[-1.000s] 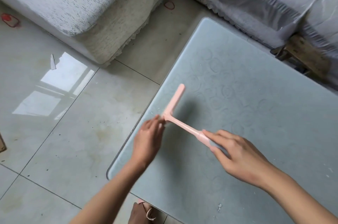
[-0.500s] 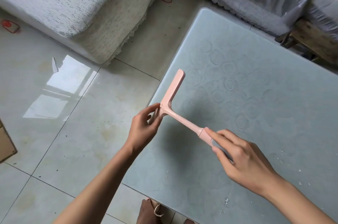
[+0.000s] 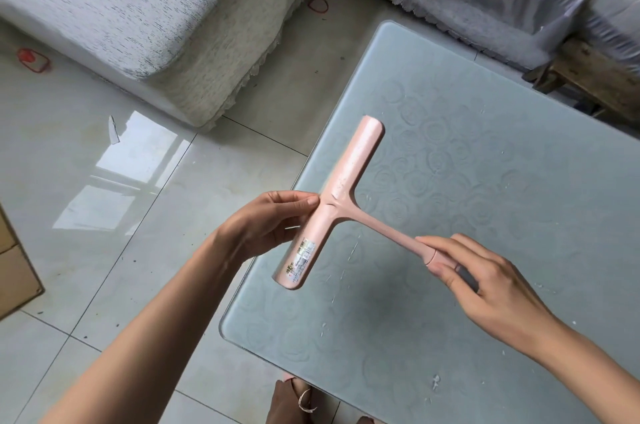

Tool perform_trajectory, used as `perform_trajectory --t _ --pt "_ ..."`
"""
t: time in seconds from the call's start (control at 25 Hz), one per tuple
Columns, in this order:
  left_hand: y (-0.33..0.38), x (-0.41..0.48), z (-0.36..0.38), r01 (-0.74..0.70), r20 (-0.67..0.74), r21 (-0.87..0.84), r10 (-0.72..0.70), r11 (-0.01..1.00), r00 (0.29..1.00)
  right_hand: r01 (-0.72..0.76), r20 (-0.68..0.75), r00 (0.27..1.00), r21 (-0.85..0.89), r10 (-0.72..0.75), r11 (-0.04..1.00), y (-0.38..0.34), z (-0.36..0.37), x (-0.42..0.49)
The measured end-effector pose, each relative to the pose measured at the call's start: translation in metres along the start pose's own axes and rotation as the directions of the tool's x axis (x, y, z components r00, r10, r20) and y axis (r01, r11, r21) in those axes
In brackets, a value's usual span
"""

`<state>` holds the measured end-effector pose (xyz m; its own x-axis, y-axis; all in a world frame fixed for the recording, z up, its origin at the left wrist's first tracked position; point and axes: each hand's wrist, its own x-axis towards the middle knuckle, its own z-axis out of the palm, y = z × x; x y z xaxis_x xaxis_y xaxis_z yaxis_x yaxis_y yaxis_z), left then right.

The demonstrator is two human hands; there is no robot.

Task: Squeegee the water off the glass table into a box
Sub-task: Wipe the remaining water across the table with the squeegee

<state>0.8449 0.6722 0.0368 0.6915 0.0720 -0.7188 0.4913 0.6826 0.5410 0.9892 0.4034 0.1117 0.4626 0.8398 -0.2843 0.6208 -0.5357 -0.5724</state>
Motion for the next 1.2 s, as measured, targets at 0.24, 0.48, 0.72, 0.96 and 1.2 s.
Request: perform_trajectory --t 0.24,0.48,0.72,0.96,1.2 --pt "0.008 -0.002 0.004 0.029 0.083 -0.03 -0.026 0.999 0.996 0.038 -0.078 0.996 0.014 -0.037 0.999 0.009 -0.006 -0.009" --pt "0.005 -0.003 0.004 0.046 0.107 0.041 -0.05 0.998 0.993 0.038 -0.079 0.996 -0.012 -0.038 0.999 0.007 -0.007 -0.011" --pt "-0.008 -0.006 -0.007 0.125 0.105 0.078 -0.133 0.989 0.986 0.087 -0.004 0.996 -0.105 -0.088 0.991 0.003 -0.002 -0.008" --pt "-0.039 -0.006 -0.036 -0.082 -0.539 0.372 0.288 0.924 0.792 0.024 0.086 0.996 -0.301 0.002 0.953 -0.041 0.045 0.04" --pt "-0.073 -0.002 -0.047 0.167 -0.593 0.561 0.252 0.811 0.765 -0.058 0.173 0.973 -0.461 0.154 0.885 -0.052 0.077 0.059"
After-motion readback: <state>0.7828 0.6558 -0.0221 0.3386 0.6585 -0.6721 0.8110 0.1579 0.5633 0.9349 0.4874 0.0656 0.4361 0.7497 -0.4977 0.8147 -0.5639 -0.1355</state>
